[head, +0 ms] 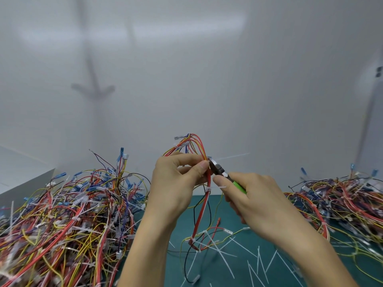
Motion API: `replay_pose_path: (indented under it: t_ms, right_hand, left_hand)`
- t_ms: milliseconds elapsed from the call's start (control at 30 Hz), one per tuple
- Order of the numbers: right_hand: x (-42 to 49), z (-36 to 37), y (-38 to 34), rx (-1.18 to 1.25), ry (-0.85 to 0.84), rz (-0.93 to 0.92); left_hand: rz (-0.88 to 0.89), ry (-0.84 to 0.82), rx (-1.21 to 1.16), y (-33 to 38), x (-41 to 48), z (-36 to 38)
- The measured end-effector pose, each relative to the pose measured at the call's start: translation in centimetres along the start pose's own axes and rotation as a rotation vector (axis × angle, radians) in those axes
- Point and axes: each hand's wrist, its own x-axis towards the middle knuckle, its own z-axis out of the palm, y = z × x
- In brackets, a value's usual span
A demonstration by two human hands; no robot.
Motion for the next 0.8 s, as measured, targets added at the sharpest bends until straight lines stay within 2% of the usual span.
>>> replay_pose_path:
  t_ms: [233,400,600,800]
  right_hand:
    - [-0.1,0.1,-0.3,0.06,-0.02,0.052]
    - [0.2,0.4,-0.3,0.262,0.053,0.1]
    - [0.1,0.4,0.0,0.34,-0.014,0.029]
    - [0.2,1.5,-0.5,0.316,0.135,0.036]
  left_hand:
    - [-0.019,-0.035,-0.016,0.1,0.1,-0.8]
    - [-0.029,0.003,0.008,0.0,0.2,-1.0]
    - [-0.037,0.071,0.009,-0.4,0.3,-0.6]
    - [-0.036,0.048,-0.015,-0.4,0.1,0.0]
